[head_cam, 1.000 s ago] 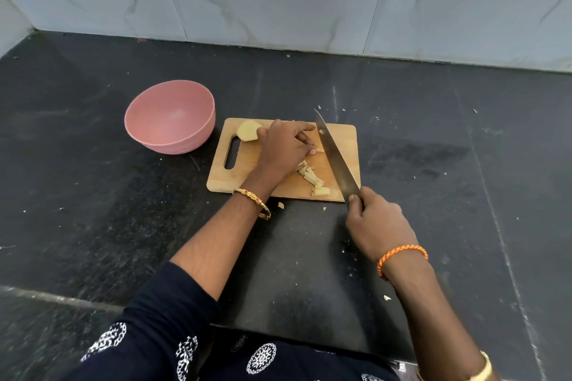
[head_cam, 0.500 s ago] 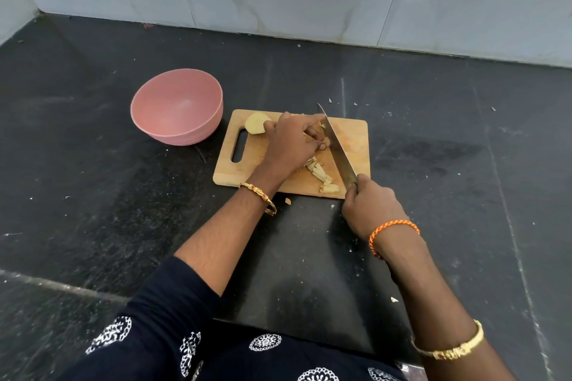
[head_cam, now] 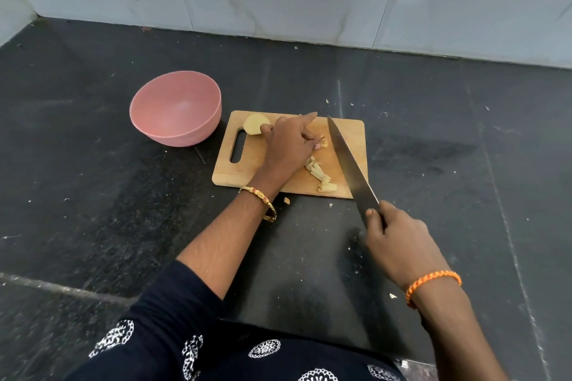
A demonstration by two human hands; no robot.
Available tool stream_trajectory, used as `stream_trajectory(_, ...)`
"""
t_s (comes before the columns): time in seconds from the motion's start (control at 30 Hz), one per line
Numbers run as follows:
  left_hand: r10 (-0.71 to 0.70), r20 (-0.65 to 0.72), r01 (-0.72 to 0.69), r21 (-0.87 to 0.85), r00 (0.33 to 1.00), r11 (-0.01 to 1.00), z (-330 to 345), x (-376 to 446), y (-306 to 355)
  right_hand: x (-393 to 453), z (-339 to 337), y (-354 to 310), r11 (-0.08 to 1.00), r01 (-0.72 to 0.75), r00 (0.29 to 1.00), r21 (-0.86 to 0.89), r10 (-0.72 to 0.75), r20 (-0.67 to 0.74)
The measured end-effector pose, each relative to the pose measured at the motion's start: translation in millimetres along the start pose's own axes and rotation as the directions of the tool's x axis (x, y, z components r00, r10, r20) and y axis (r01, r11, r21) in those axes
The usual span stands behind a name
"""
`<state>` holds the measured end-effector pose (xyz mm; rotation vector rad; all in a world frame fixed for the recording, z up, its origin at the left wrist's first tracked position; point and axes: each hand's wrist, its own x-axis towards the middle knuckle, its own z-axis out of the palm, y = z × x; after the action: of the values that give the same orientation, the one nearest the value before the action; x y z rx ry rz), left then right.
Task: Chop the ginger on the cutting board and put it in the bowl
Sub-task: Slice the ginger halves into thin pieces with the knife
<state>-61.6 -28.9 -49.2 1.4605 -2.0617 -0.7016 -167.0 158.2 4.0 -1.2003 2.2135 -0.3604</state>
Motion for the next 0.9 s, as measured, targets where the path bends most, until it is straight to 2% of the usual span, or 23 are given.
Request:
stream_trajectory(0.4, 0.006, -0.016, -0.006, -0.013, 1.0, 1.0, -3, 1, 2, 25, 14, -17, 0.995, 0.025, 0.999, -0.096, -0.022, 0.026)
stream_trajectory(0.57, 0.01, -0.03, -0.01, -0.005, 1.0, 1.0, -2, 1, 2, 39, 7, -28, 0.992, 0.03, 0.995, -0.125, -0.017, 0.102)
stream_trajectory(0.77, -0.014, -0.033, 0.014, -0.004, 0.999, 1.0, -3, 1, 2, 28, 0, -15, 0.995, 0.015, 0.987, -0.095, 0.0, 0.162)
stream_trajectory(0.9, 0.004, -0.003, -0.004, -0.005, 1.0, 1.0, -7, 1, 3, 3, 1, 5, 0.999, -0.006, 0.994, -0.035, 0.01, 0.113)
